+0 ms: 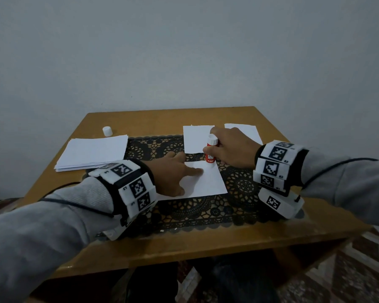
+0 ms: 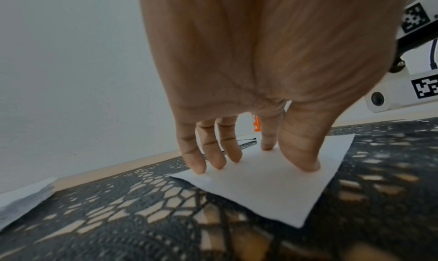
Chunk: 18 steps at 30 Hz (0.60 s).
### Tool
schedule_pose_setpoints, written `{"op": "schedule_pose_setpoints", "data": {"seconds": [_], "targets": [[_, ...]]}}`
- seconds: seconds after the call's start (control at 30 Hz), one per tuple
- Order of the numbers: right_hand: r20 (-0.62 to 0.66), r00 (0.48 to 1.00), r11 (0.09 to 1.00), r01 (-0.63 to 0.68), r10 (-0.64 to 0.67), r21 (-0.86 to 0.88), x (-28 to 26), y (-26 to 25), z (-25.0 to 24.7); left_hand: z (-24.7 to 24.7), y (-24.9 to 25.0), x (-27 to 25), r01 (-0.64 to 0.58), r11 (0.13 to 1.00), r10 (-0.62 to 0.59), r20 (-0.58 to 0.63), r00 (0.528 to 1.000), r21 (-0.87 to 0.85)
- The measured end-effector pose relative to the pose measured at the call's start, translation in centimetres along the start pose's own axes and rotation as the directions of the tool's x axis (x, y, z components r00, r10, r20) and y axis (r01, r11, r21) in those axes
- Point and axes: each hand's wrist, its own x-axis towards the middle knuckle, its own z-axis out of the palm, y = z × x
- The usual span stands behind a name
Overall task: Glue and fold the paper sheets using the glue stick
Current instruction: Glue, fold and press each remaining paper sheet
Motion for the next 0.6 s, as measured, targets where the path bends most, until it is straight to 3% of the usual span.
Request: {"op": "schedule_pose_setpoints", "data": {"seconds": [0.6], "targets": [[0.096,0.993,0.997,0.071,-0.073,0.027,-3.6,-1.2,-0.9,0.3,-0.1,-0.2,0.022,0.997,-0.023,-0.016,1.000,-0.073]]}}
